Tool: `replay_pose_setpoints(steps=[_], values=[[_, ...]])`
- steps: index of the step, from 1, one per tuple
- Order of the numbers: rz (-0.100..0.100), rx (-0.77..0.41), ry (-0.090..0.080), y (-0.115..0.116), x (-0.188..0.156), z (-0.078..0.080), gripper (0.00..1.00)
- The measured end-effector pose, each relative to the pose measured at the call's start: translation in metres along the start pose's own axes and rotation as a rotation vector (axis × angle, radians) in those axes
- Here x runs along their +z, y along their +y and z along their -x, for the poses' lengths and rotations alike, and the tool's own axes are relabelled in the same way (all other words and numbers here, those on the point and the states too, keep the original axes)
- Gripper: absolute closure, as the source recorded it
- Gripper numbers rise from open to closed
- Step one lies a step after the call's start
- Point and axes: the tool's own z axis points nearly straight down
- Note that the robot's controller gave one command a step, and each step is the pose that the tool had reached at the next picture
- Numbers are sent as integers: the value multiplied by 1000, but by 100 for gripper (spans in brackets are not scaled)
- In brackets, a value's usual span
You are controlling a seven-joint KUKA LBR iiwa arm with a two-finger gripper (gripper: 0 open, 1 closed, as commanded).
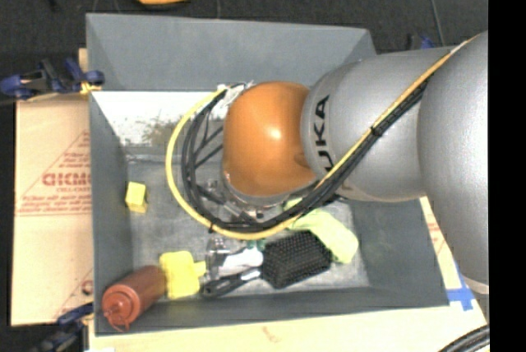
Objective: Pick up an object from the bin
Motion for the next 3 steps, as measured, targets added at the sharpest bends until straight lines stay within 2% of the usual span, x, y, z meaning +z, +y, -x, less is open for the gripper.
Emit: replay_pose_setpoints(steps=[1,2,3], values=[[1,3,-7,-1,-3,2,0],[1,-59,-14,14,35,-8,0],[0,-195,-10,34,82,-17,0]])
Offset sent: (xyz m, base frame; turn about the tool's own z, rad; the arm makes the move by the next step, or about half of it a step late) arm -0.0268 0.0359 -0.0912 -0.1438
